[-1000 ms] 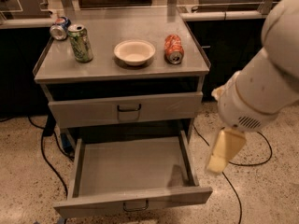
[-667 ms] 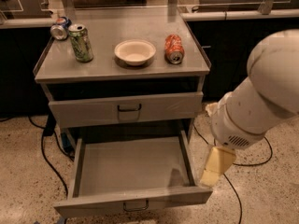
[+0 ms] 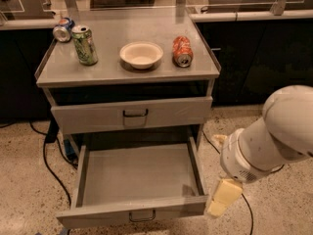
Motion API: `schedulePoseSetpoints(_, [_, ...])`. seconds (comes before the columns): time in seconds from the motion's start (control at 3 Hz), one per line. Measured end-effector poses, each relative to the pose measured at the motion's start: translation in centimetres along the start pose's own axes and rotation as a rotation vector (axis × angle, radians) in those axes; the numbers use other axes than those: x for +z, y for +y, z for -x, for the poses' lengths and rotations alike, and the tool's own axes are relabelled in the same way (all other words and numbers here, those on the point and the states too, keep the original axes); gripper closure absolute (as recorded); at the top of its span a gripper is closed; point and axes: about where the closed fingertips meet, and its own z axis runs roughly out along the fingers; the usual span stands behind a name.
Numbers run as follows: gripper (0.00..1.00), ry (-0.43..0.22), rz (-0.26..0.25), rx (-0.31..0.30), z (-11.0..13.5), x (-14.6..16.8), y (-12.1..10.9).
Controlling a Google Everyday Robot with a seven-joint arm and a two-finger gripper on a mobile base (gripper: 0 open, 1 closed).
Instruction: Close middle drawer
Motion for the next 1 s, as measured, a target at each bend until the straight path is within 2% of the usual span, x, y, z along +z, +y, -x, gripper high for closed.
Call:
schedulePoseSetpoints(0.67, [0.0, -0.065, 0.064, 0.003, -1.3, 4.7, -0.4])
schedulePoseSetpoints(1.0, [0.0, -0.149, 0.094, -0.002, -1.2, 6.4, -0.7])
